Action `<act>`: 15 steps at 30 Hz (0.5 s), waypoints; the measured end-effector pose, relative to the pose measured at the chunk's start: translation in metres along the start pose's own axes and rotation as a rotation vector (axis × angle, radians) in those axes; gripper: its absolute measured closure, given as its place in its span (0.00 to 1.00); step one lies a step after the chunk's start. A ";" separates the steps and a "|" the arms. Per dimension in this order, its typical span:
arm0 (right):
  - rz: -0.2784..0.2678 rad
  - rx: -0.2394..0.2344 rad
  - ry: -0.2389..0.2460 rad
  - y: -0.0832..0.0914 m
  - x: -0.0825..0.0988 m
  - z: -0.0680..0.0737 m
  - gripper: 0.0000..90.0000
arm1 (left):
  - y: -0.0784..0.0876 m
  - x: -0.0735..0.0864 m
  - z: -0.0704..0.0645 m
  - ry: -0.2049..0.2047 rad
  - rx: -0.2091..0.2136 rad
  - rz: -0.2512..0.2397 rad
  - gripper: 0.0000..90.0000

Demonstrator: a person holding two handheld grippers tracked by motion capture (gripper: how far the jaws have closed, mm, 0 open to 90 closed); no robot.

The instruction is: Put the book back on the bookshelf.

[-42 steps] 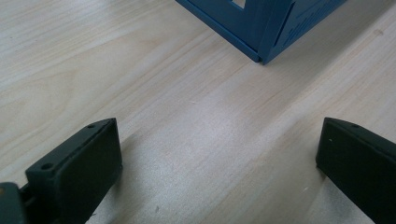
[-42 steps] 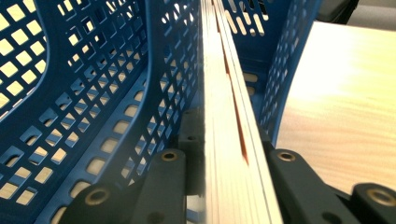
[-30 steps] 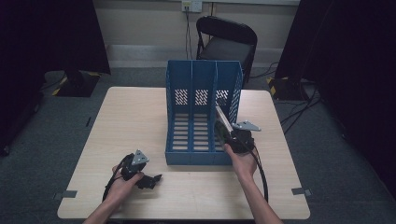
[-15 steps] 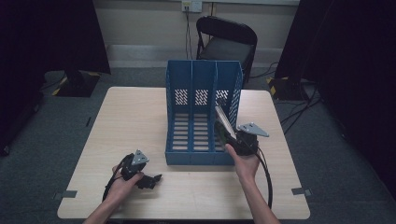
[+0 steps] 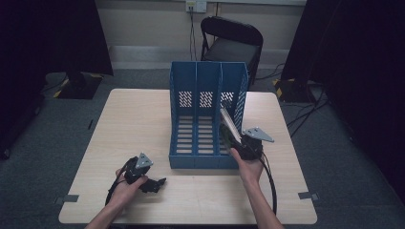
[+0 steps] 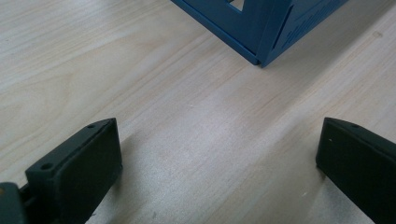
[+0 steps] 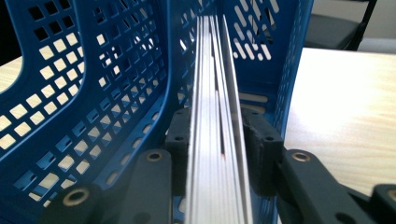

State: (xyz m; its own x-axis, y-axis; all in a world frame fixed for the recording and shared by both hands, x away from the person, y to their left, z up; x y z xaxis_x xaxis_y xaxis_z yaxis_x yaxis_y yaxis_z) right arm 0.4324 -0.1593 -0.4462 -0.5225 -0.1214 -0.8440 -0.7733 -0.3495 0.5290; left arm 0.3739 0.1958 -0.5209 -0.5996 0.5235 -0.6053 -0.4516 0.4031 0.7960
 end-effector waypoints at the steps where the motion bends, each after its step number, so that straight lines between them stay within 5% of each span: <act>1: 0.000 0.000 0.001 -0.001 0.000 0.000 0.75 | 0.000 0.000 0.000 0.000 0.000 0.000 0.00; 15: 0.030 0.035 0.001 -0.007 0.001 0.002 0.77 | 0.000 0.000 0.000 0.000 0.000 -0.001 0.00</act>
State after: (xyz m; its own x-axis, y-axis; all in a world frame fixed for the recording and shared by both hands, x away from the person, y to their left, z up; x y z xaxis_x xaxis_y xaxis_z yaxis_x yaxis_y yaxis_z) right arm 0.4364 -0.1546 -0.4509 -0.5448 -0.1326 -0.8280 -0.7697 -0.3128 0.5565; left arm 0.3739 0.1956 -0.5210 -0.5991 0.5237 -0.6057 -0.4519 0.4034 0.7957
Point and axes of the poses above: each handheld gripper's, and its own axes: y roughly backward along the jaws, x roughly out of its underside, z roughly to its left, the point moved 2 cm from there along -y, roughly forward along the jaws, and after that the axes turned 8 degrees about z, right-handed, at the moved point
